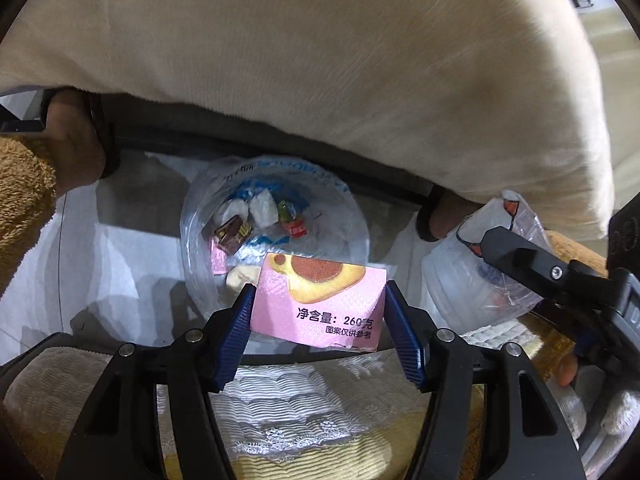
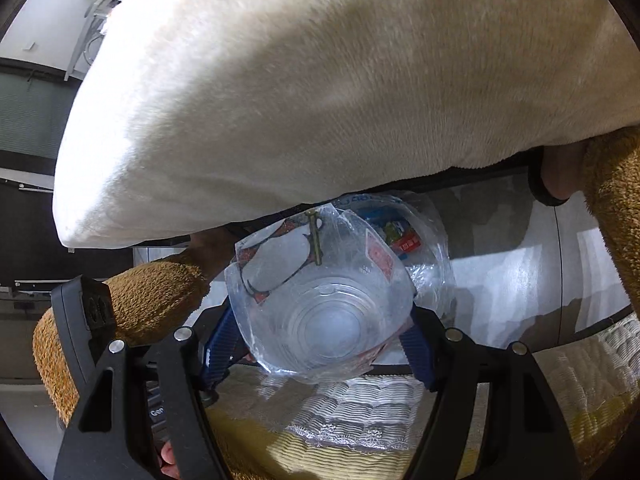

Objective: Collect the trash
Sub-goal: 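Open the left tool dropping the pink box while the right tool releases the cup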

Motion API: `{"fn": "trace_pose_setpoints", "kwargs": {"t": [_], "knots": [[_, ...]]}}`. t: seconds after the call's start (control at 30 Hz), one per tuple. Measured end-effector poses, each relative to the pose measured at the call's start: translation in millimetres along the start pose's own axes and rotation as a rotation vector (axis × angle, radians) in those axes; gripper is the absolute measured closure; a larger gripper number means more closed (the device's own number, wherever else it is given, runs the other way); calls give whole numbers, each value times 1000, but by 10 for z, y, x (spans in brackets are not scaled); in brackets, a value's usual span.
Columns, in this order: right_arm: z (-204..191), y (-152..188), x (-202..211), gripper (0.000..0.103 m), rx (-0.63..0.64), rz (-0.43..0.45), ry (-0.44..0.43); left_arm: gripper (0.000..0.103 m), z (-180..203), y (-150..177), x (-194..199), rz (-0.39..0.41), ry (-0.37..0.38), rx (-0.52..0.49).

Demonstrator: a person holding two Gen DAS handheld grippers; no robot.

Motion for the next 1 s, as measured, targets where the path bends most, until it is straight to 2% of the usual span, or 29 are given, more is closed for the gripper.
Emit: {"fn": "trace_pose_setpoints", "kwargs": {"t": [0.2, 0.47, 0.5, 0.57, 0.63, 0.87, 1.0], "knots": [[39, -23, -112, 32, -23, -26, 12, 41, -81, 39, -120, -31, -46, 3], [66, -11, -146, 32, -25, -34, 16, 39, -133, 64, -198, -71, -48, 16], [66, -3, -151, 30, -31, -40, 10, 37, -120, 73, -201, -77, -44, 13], [69, 6, -152, 23, -44, -42, -6, 23, -108, 87, -206, -83, -44, -2], [70, 8, -127, 21, -48, -39, -13, 19, -96, 107, -204, -83, -41, -8], [54, 27, -77, 21, -44, -31, -20, 19, -162, 75, -131, -52, -52, 25], [17, 47, -1, 21, -30, -19, -34, 19, -135, 73, -58, -24, -73, -9]]}}
Point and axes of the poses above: each gripper's, at about its wrist camera, not at the fingertips, and x roughly against the way its jaws point, z to its right, y to its underside, the point moved 10 cm from there along -x, roughly the way its jaws point, and after that the axes turned 4 degrees about z, right-handed, at the moved point
